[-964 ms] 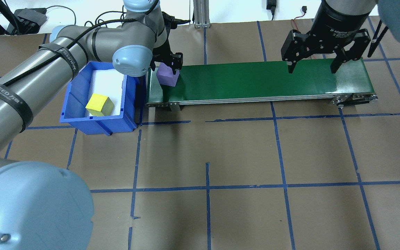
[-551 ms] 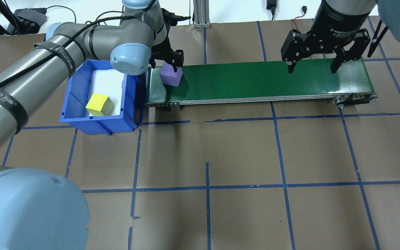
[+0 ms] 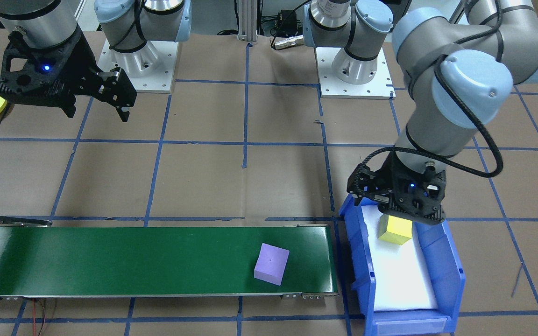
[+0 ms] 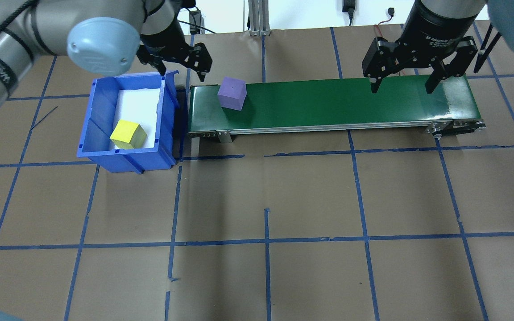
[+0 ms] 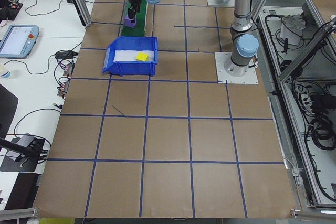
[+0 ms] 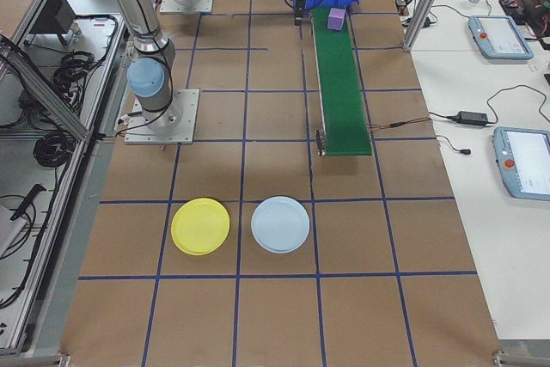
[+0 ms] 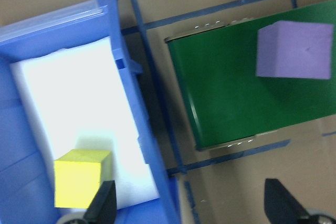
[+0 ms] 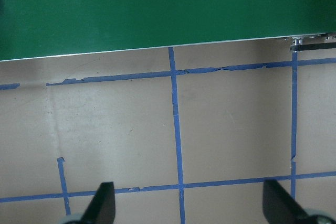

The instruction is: Move block left to right into plate

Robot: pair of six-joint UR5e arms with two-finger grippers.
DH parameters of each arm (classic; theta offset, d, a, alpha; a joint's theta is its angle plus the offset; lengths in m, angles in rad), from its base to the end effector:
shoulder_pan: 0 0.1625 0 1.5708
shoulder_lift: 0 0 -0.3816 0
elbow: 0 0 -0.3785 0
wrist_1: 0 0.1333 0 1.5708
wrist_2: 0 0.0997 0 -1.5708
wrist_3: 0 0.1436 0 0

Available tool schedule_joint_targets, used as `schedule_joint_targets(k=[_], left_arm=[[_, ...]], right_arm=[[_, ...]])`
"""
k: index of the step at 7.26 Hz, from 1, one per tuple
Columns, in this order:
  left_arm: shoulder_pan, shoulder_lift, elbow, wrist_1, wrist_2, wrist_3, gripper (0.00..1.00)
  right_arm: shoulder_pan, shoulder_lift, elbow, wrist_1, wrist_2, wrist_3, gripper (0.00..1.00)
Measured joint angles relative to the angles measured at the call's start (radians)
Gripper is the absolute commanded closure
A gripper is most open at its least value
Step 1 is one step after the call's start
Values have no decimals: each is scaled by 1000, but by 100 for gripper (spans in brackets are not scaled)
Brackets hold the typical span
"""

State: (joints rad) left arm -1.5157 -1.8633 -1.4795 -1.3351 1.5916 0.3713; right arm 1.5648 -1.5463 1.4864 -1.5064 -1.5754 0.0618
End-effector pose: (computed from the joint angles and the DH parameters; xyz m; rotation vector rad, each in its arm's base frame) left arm -0.0979 -0.5918 0.3122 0.4897 3.0749 -0.0456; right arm 0.1297 -0.4870 0.4226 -0.1063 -3.1351 -0.0069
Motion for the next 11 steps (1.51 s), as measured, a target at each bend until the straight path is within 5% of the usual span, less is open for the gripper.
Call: schedule_joint_targets(k=[5,8,11], left_arm=[[124,-124,-124,68,90,264,0],[127,-177,-145,91,88,273,48],[125,-176,-135,102,84,268,51]], right_arm=[[0,0,1,-10,-1,0,0],[0,0,2,-12,0,0,0],[0,0,1,-12,0,0,0]])
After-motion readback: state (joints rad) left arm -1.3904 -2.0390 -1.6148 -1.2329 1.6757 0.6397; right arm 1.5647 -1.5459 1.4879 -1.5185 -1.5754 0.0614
